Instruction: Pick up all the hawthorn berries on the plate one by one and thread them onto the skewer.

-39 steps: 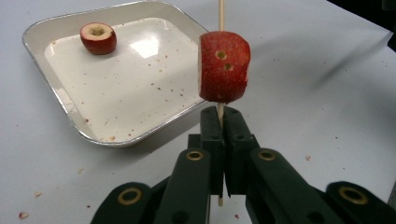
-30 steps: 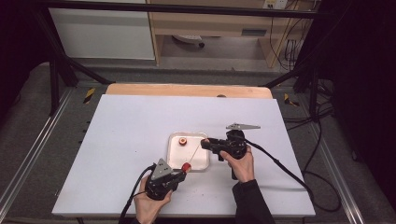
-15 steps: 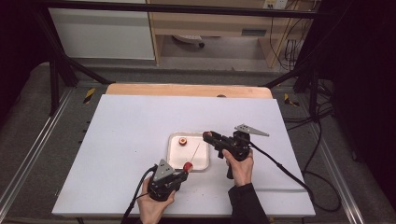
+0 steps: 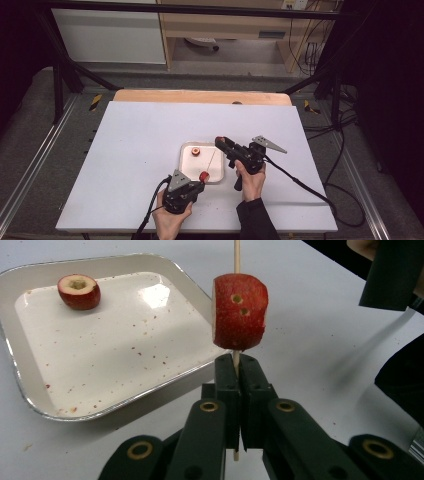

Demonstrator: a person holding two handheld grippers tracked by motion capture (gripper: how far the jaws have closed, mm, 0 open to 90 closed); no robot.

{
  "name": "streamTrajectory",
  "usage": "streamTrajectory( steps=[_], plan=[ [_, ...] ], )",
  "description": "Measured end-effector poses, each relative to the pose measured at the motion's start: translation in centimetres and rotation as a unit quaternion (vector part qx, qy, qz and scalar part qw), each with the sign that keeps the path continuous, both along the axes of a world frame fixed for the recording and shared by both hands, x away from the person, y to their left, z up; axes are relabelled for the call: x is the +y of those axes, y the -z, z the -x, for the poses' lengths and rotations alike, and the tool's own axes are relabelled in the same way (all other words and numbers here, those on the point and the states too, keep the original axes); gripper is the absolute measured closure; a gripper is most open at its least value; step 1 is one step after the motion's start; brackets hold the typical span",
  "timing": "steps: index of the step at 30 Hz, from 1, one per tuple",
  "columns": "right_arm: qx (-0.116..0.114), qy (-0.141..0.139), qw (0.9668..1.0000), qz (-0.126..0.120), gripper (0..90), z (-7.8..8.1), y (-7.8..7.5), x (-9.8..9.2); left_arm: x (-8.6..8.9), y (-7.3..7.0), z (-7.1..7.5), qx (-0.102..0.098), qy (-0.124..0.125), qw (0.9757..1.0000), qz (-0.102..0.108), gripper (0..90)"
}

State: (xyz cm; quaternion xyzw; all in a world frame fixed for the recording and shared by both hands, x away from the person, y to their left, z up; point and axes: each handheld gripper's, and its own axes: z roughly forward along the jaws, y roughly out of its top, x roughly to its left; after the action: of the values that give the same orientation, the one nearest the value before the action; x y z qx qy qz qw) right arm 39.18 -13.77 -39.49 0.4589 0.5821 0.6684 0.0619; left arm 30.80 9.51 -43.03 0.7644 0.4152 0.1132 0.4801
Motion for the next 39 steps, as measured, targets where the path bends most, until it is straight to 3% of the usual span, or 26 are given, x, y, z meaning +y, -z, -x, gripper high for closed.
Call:
streamTrajectory(
  steps=[9,17,39],
  plan=[
    [-0.014,0.012,0.9995,-0.026,61.3,0.2,0.3,0.4,-0.8,0.0,-0.4,0.010,-0.009,0.9998,0.015,88.4],
    [-0.020,0.017,0.9991,-0.034,61.3,0.3,0.4,0.5,-1.2,0.0,-0.6,0.011,-0.017,0.9995,0.023,88.5],
    [-0.021,0.010,0.9993,-0.031,61.3,0.4,0.8,0.8,-1.3,0.1,-0.9,0.019,-0.025,0.9987,0.041,88.4]
  ],
)
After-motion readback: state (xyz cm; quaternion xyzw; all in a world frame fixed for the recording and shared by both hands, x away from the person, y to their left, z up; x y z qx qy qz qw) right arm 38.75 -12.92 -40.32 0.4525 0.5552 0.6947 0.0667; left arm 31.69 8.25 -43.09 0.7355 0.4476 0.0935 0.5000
